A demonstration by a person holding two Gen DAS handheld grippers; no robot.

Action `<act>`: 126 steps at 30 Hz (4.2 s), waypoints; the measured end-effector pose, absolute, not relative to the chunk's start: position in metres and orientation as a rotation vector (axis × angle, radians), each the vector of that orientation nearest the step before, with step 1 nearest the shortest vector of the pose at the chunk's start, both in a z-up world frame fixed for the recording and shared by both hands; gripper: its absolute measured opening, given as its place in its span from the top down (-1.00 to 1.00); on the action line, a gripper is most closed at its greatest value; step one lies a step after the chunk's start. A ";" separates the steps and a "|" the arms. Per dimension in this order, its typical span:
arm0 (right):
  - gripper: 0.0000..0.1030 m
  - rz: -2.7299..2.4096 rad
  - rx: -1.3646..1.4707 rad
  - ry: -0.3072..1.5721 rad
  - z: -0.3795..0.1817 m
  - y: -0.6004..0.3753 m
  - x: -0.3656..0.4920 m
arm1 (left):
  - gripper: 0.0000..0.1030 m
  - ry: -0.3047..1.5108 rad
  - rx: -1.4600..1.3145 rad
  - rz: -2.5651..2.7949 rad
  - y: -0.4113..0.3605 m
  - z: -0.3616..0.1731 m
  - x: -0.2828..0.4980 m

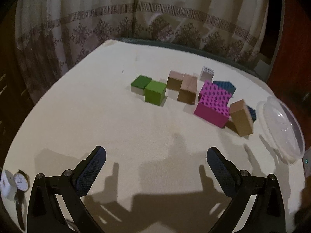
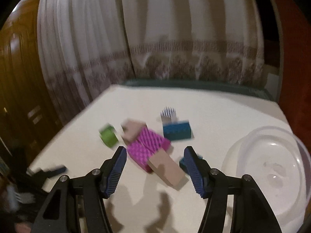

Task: Organize rigid objects
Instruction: 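Move the right tool toward the tan long wooden block, then close the right tool on the tan long block and lift it, then drop the tan block into the bowl with the right tool while the left tool grasps the pink block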

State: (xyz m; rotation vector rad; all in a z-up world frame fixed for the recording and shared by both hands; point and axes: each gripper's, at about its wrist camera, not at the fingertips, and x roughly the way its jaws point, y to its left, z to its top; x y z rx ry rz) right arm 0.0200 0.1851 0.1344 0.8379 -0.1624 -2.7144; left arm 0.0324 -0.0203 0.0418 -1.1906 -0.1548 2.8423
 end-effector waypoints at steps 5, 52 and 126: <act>-0.26 -2.756 0.645 -0.253 0.199 0.206 0.052 | -1.00 -0.156 -1.095 2.867 -0.025 0.067 0.047; 0.04 -2.507 0.979 0.015 0.060 0.174 -0.038 | -1.00 -0.055 -1.156 2.849 0.008 0.053 -0.021; -0.32 -2.961 0.878 -0.421 0.081 0.342 0.063 | -0.28 0.090 -1.176 2.715 0.081 0.025 -0.050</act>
